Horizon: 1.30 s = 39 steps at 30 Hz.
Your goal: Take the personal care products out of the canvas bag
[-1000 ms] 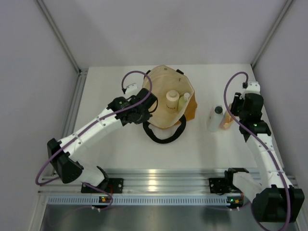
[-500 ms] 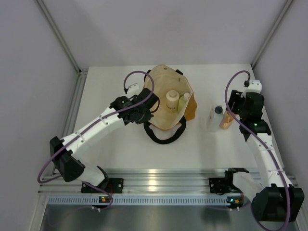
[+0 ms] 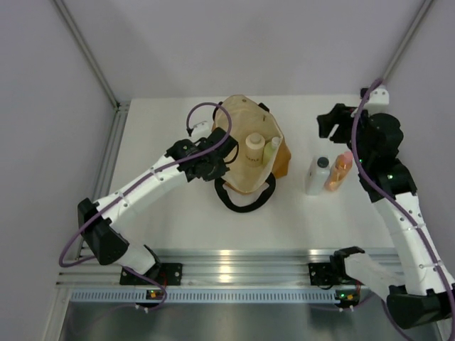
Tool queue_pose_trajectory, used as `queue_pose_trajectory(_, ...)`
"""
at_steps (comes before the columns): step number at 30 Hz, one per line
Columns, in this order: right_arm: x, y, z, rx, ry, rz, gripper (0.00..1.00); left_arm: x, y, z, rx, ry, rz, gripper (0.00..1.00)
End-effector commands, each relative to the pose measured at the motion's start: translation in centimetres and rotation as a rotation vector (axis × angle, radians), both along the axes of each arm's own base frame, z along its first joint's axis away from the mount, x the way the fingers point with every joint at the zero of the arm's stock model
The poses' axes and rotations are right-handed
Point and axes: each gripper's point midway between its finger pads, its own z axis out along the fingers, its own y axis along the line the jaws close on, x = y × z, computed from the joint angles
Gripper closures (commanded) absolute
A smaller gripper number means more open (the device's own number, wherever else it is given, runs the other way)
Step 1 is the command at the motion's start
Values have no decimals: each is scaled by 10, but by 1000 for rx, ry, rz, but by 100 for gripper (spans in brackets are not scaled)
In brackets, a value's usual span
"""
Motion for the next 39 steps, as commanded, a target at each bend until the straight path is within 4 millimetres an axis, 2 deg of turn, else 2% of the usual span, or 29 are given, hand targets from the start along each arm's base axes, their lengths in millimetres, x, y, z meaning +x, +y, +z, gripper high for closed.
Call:
queue_pose_trajectory(1,-19,66,19,69,17,161,37,10,-10,14,-39,-45,-5,100)
queue_pose_trajectory(2,-24,96,18,73,36,238,39,11,-11,16,-40,-50,-12,100)
queue_pose_trajectory(3,-28,106,28,82,30,247,39,11,-12,16,-45,-51,-22,100)
queue_pose_trajectory(4,-30,119,29,92,42,270,40,12,-14,18,-51,-58,-29,100)
queue_pose_trajectory(5,-34,148,22,75,75,336,42,13,-16,19,-59,-68,-35,100)
queue_pose_trajectory(6,-35,156,33,74,61,334,42,14,-15,21,-63,-75,-30,100)
queue_pose_trajectory(7,-37,168,29,54,86,352,42,13,-14,22,-63,-78,-27,100)
queue_pose_trajectory(8,-40,196,17,17,120,407,42,14,-14,24,-69,-82,-21,100)
queue_pose_trajectory(9,-39,205,22,0,111,401,42,14,-13,24,-68,-85,-16,100)
queue_pose_trajectory(10,-38,214,16,-36,124,407,42,14,-12,25,-72,-88,-13,100)
queue_pose_trajectory(11,-33,231,-2,-74,165,412,42,14,-12,25,-78,-88,-7,100)
queue_pose_trajectory(13,-23,238,-6,-78,187,378,43,12,-12,26,-87,-87,-5,100)
queue_pose_trajectory(14,-14,242,-29,-120,245,352,44,12,-12,27,-92,-87,-2,100)
queue_pose_trajectory(15,-7,243,-22,-118,239,323,44,12,-13,27,-94,-86,-2,100)
queue_pose_trajectory(17,4,249,-44,-148,296,286,43,10,-11,28,-101,-88,6,100)
queue_pose_trajectory(18,9,251,-38,-145,289,271,43,9,-10,28,-103,-88,10,100)
queue_pose_trajectory(19,16,258,-53,-161,319,263,42,9,-8,27,-102,-91,17,100)
queue_pose_trajectory(21,28,258,-57,-165,340,239,41,7,-5,26,-107,-90,29,100)
queue_pose_trajectory(22,37,259,-70,-176,367,219,42,6,-5,26,-109,-87,32,100)
queue_pose_trajectory(23,41,260,-75,-178,378,210,42,5,-5,25,-111,-84,31,100)
queue_pose_trajectory(24,46,256,-75,-170,382,175,42,5,-4,25,-112,-83,31,100)
queue_pose_trajectory(25,54,253,-86,-175,403,149,42,4,-5,25,-114,-81,30,100)
queue_pose_trajectory(31,77,234,-120,-189,454,20,41,3,-1,27,-114,-90,33,100)
queue_pose_trajectory(34,87,225,-134,-193,471,-29,41,3,0,28,-114,-96,34,100)
queue_pose_trajectory(39,100,221,-147,-178,500,-45,41,2,1,27,-111,-93,32,100)
